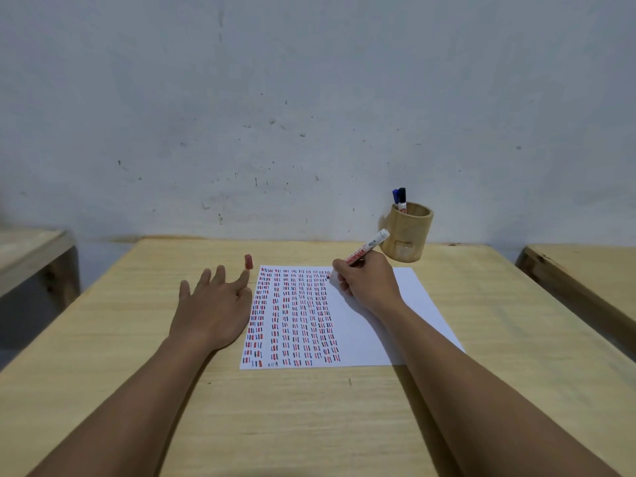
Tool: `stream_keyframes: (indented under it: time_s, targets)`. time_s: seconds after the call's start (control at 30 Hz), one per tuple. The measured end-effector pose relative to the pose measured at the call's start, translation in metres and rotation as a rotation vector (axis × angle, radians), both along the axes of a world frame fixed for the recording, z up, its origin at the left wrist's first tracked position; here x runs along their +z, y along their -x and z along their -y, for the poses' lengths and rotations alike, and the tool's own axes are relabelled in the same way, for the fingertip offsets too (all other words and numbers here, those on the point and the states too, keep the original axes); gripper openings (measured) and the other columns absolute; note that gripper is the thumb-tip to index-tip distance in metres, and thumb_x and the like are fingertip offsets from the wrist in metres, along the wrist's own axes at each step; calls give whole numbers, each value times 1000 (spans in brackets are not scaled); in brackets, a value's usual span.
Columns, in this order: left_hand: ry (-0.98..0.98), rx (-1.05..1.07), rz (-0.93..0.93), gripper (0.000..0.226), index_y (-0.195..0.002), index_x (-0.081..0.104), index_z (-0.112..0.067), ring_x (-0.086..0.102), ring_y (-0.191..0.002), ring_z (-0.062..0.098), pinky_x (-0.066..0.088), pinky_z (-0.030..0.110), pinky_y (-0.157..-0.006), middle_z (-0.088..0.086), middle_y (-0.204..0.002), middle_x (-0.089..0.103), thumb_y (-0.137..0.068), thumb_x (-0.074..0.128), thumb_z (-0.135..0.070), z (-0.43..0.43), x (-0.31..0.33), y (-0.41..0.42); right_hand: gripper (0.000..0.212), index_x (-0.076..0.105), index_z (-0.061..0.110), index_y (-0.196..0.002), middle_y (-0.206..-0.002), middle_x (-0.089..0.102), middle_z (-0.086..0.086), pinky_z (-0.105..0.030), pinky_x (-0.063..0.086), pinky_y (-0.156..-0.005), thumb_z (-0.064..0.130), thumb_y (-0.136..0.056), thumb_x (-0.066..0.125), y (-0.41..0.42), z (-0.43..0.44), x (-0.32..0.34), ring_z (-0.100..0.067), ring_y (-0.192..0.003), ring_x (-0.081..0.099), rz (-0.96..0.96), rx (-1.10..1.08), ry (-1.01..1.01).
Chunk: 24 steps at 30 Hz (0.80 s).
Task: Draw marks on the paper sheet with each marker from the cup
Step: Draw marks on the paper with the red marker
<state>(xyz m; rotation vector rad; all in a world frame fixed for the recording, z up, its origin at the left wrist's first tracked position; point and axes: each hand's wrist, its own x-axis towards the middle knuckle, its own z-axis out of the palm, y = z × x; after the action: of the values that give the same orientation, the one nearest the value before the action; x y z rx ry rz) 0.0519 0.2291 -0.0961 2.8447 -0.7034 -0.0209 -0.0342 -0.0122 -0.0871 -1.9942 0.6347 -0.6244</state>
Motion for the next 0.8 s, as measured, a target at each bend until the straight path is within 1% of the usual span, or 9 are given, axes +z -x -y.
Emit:
stream_keyframes:
  time_s: [0.1,0.33,0.43,0.5,0.57,0.63,0.67,0.73,0.8]
  targets:
    - [8,2,-12,56,-158,17,-36,2,-156,29,1,57,-123,8,-169,10,-103,16,-44,0,0,0,31,65,-2,-64,-51,65,-2,-25,45,-52,21,-83,68,1,0,1,-10,-48,59,-4,7,-1]
    - [22,8,-21,55,-158,19,-37,4,-156,29,2,57,-123,8,-168,11,-103,18,-43,0,1,1,25,63,8,-61,-54,63,-1,-25,42,-52,19,-82,67,3,-2,5,-11,-50,56,-34,11,2]
    - [78,35,-38,55,-156,28,-34,9,-155,28,4,56,-123,8,-167,19,-102,24,-41,0,3,3,27,63,9,-59,-52,63,2,-24,42,-51,20,-83,67,4,-4,7,-8,-48,56,2,-12,-24]
    - [145,79,-13,54,-152,39,-29,26,-150,27,13,54,-121,6,-161,36,-99,31,-36,3,7,3,24,69,4,-69,-61,70,-5,-30,50,-57,22,-84,66,4,-2,10,-12,-54,62,28,-27,-70]
    - [274,155,23,49,-145,48,-23,48,-135,29,32,50,-113,5,-146,56,-98,38,-32,7,15,0,23,72,3,-81,-73,74,-13,-38,57,-64,25,-84,65,5,0,14,-17,-58,64,59,-43,-113]
    - [452,184,13,47,-145,45,-21,55,-126,31,42,46,-103,8,-139,60,-99,44,-32,15,24,-9,27,71,1,-89,-74,72,-13,-42,57,-61,26,-84,65,5,2,19,-18,-55,61,83,-58,-136]
    - [508,165,-3,50,-148,41,-22,55,-127,32,45,45,-102,10,-140,58,-99,47,-32,18,27,-14,28,69,-1,-91,-72,68,-12,-39,54,-57,26,-86,66,7,2,23,-18,-52,58,92,-57,-144]
    - [505,88,-8,56,-153,36,-26,55,-128,32,46,46,-103,10,-141,56,-99,51,-31,24,32,-26,24,68,0,-87,-69,61,-10,-28,46,-47,24,-91,68,10,4,28,-17,-48,52,108,-39,-178]
    - [438,33,12,50,-149,45,-26,59,-124,31,48,43,-102,11,-137,61,-100,54,-29,28,33,-36,14,68,8,-84,-67,57,-6,-19,43,-43,19,-92,70,14,3,33,-14,-48,50,162,-5,-295]
